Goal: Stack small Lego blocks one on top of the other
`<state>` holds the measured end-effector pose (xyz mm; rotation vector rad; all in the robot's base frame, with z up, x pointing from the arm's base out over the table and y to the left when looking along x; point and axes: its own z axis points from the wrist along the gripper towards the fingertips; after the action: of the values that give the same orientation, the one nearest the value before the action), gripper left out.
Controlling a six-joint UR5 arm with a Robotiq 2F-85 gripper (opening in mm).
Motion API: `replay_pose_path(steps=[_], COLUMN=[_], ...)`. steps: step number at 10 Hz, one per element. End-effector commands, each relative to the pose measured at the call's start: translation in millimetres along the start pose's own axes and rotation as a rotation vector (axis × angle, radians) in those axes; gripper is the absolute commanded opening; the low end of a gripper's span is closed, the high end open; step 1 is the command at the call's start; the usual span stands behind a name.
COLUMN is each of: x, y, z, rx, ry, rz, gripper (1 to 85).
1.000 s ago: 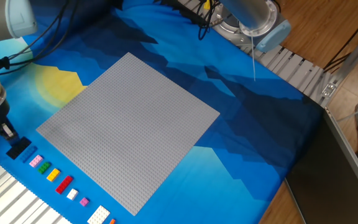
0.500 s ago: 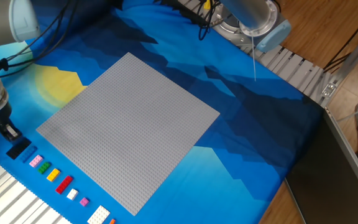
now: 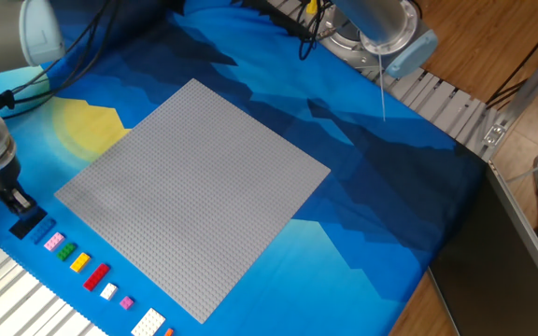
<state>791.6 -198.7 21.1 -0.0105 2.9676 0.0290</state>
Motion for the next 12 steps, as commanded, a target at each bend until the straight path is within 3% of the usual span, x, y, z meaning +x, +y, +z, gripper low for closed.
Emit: replay_pose_path(steps=[1,6,9,12], x=[-0.6,5.6,16.9,15.3], y=[1.2,4.8,-0.6,-1.5], z=[3.6,9.5,8.2,12.4], rx=[-0.015,-0.049,-0.099,-0.096], ry=[-0.011,0.004,0.052,0.046], rz=[-0.041,-0.065,-0.075,-0.074], gripper=[35.3,39.0,40.3,40.0])
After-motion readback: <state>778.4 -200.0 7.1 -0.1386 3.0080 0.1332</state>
